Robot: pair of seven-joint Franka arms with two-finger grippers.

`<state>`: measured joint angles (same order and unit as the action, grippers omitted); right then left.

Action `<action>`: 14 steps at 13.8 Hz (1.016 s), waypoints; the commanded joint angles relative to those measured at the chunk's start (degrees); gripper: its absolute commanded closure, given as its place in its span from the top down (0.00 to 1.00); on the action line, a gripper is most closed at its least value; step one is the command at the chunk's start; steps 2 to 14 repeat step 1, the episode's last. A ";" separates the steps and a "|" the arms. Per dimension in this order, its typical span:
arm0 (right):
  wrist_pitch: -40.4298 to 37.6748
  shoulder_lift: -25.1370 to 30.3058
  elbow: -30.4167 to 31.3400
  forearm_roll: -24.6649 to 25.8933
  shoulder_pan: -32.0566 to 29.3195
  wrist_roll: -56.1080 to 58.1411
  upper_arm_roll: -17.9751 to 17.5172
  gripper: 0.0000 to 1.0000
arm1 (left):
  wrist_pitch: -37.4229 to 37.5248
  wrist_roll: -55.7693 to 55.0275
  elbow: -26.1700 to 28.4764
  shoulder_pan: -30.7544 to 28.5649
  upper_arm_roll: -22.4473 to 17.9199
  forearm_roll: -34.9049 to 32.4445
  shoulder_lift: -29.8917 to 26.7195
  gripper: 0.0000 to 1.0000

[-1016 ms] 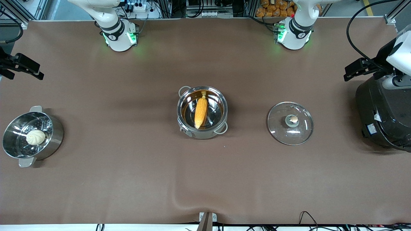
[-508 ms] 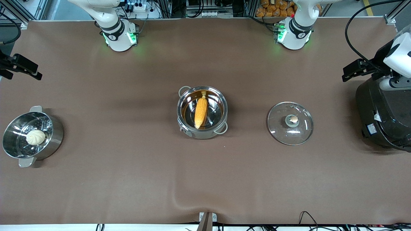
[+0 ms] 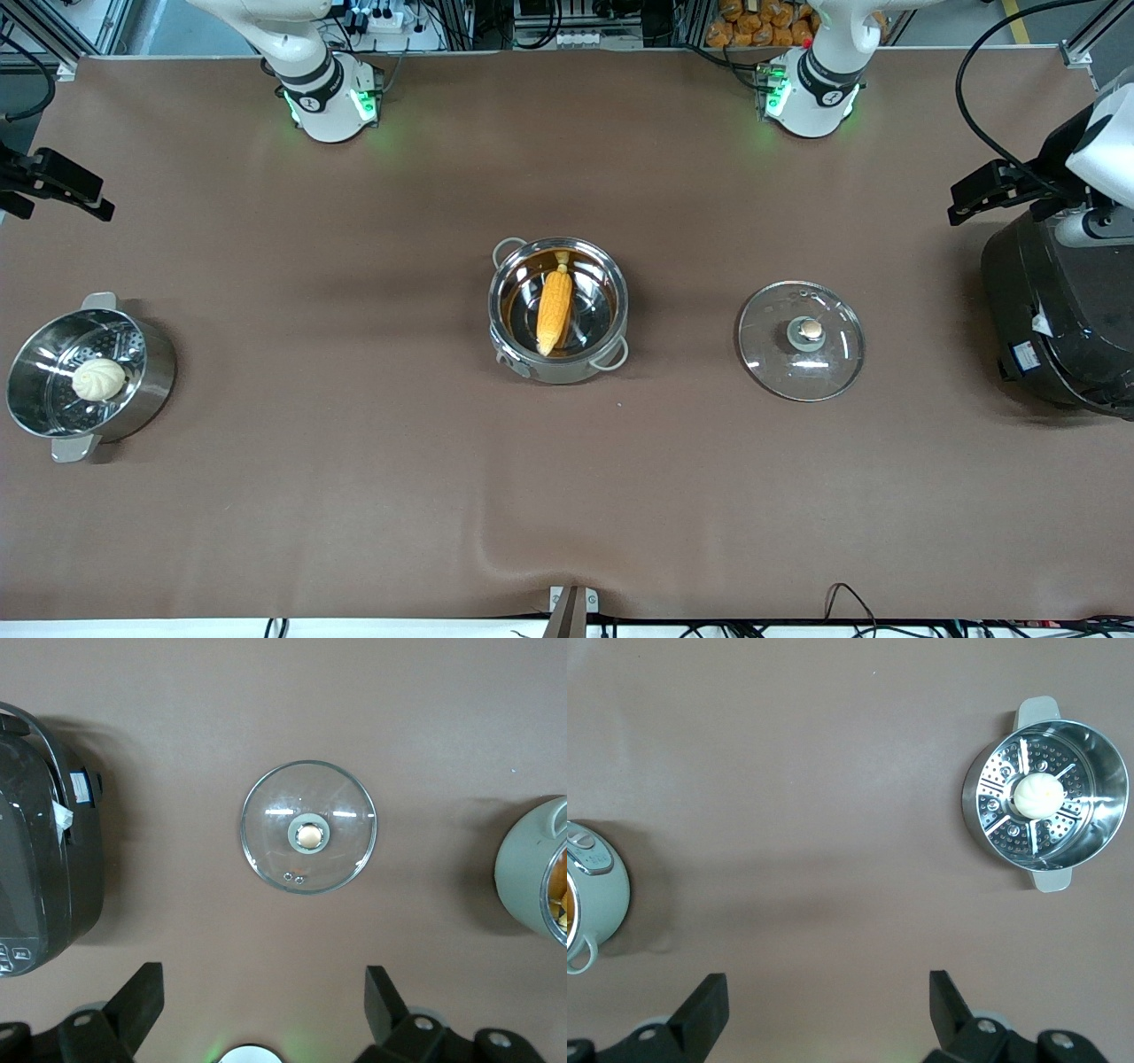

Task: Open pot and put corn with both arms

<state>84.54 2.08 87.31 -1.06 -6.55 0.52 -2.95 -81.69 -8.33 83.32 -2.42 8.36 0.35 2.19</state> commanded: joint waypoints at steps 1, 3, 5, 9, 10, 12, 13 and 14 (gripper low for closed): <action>-1.13 -0.94 -1.88 0.00 -1.18 0.80 -0.57 1.00 | 1.18 0.51 -1.76 0.31 -0.10 -1.49 0.79 1.00; -1.13 -0.94 -1.88 0.00 -1.18 0.80 -0.57 1.00 | 1.18 0.51 -1.76 0.31 -0.10 -1.49 0.79 1.00; -1.13 -0.94 -1.88 0.00 -1.18 0.80 -0.57 1.00 | 1.18 0.51 -1.76 0.31 -0.10 -1.49 0.79 1.00; -1.13 -0.94 -1.88 0.00 -1.18 0.80 -0.57 1.00 | 1.18 0.51 -1.76 0.31 -0.10 -1.49 0.79 1.00; -1.13 -0.94 -1.88 0.00 -1.18 0.80 -0.57 1.00 | 1.18 0.51 -1.76 0.31 -0.10 -1.49 0.79 1.00; -1.13 -0.94 -1.88 0.00 -1.18 0.80 -0.57 1.00 | 1.18 0.51 -1.76 0.31 -0.10 -1.49 0.79 1.00; -1.13 -0.94 -1.88 0.00 -1.18 0.80 -0.57 1.00 | 1.18 0.51 -1.76 0.31 -0.10 -1.49 0.79 1.00; -1.13 -0.94 -1.88 0.00 -1.18 0.80 -0.57 1.00 | 1.18 0.51 -1.76 0.31 -0.10 -1.49 0.79 1.00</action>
